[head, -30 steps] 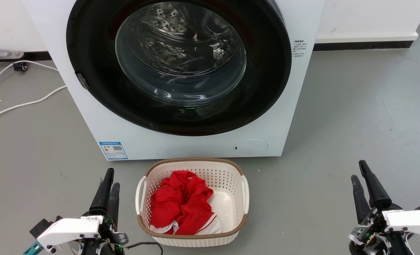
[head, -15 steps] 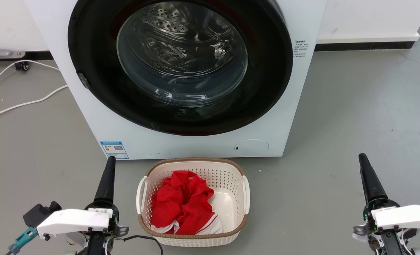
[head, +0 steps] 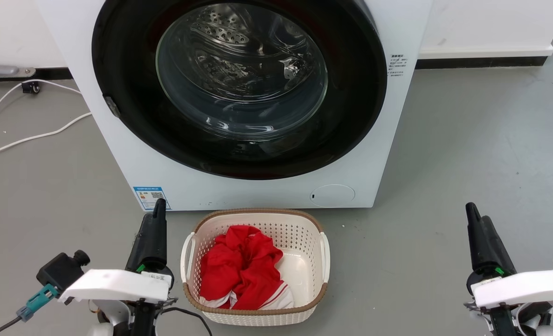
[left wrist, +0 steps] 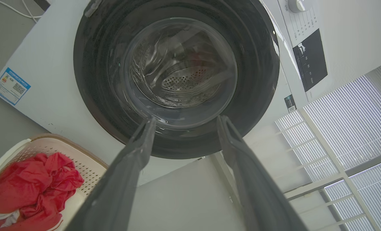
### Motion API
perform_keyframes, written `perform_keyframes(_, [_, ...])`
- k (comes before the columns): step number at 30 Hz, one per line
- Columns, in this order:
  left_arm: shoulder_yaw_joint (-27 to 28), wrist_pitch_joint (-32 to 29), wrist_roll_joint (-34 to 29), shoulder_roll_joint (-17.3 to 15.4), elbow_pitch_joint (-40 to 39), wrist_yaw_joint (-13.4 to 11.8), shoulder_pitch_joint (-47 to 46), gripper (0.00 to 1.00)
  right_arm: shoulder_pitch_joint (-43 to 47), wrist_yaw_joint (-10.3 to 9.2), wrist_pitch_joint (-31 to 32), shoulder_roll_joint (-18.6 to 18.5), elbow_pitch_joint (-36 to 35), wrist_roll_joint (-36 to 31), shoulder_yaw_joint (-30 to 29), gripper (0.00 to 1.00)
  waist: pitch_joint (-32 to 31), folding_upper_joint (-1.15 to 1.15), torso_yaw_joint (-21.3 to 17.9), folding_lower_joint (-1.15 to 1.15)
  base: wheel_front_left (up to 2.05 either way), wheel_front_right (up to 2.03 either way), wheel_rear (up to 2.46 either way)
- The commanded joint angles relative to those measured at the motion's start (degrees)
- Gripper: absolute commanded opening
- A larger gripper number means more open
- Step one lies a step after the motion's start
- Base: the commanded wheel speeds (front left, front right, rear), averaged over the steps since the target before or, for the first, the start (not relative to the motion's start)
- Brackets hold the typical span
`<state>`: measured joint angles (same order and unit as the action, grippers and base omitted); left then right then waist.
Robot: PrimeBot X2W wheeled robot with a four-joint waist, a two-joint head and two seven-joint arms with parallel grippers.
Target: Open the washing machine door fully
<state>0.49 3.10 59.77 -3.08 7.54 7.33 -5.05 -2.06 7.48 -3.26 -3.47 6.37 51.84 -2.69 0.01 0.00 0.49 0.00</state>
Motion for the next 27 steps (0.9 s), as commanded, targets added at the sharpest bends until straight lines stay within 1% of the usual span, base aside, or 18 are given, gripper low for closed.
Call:
perform_keyframes(1, [-0.3, 0.6, -2.5, -0.2, -1.0, 0.1, -1.5, 1.00, -0.1, 0.01, -0.6, 0.0, -1.1, -2.5, 0.0, 1.00, 0.0, 0.00, 0.0, 0.00, 0.00, 0.00, 0.00])
perform_keyframes(10, [-0.9, 2.3, -12.0, -0.2, -1.3, 0.1, -1.6, 1.00, 0.3, 0.01, -1.3, 0.1, -1.6, -11.8, 0.4, 1.00, -0.1, 0.00, 0.1, 0.00, 0.00, 0.00, 0.00])
perform_keyframes(18, [-1.2, 3.6, -19.3, -0.1, -1.3, 0.1, -1.7, 1.00, 0.8, 0.01, -1.3, 0.2, -2.3, -18.2, 0.6, 1.00, -0.1, 0.00, 0.3, 0.00, 0.00, 0.00, 0.00])
perform_keyframes(27, [-1.6, 5.0, -26.5, -0.1, -0.9, -0.6, -1.8, 1.00, 1.5, 0.01, -1.1, 0.3, -3.4, -25.0, 0.3, 1.00, -0.1, 0.00, 0.5, 0.00, 0.00, 0.00, 0.00])
